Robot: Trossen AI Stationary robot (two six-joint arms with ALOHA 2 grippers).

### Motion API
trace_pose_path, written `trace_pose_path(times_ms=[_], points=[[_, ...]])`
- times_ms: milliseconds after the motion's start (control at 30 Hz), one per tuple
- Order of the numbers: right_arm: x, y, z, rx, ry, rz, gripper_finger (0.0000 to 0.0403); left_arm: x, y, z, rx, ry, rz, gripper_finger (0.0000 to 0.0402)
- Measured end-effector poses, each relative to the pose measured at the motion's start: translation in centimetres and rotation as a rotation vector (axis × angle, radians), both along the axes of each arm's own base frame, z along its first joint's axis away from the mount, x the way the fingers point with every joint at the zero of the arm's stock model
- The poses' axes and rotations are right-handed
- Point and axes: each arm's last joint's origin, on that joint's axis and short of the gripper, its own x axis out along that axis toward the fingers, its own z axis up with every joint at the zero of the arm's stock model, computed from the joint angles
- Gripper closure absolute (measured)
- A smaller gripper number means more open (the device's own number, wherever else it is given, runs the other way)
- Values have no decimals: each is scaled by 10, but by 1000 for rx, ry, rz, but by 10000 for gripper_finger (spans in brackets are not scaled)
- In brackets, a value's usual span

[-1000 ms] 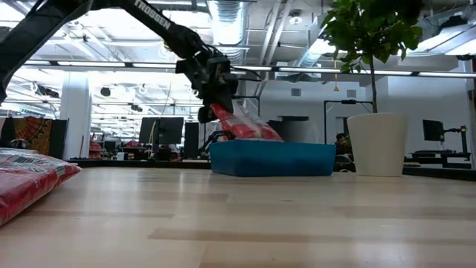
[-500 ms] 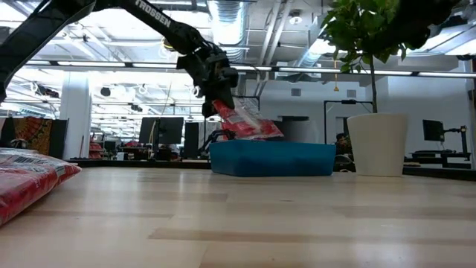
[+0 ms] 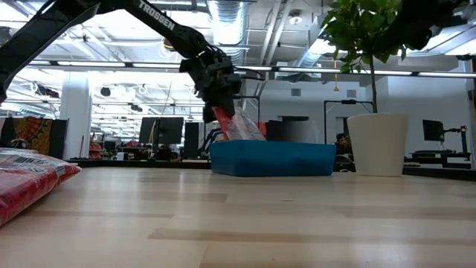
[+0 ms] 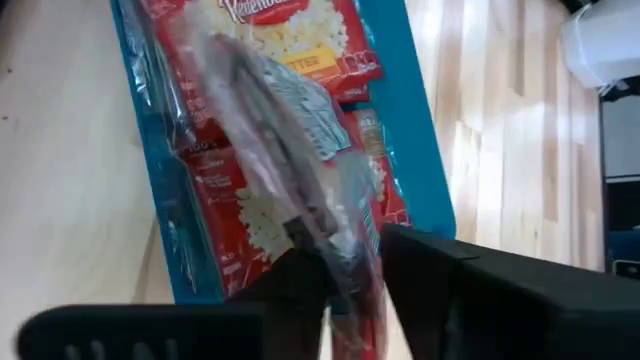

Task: Sort popcorn bags into baskets
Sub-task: Put the red popcorn bag into the blue bin

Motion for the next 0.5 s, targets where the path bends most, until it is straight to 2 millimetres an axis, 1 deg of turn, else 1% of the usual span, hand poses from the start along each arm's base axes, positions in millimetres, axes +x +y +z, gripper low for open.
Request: trace_pose_path(times_ms=[167, 333, 433, 500], points=[[0, 0, 0, -2, 3, 1, 383, 5, -5, 0, 27, 2, -19, 253], [-1, 0, -1, -3, 9, 0, 378, -1, -11, -4, 13, 94, -35, 196], [-1, 0, -1, -5, 11, 0, 382, -2, -15, -5, 58, 149, -58, 169], [-1, 0, -1, -7, 15, -1, 386, -1, -15, -2, 103, 175, -59, 155]])
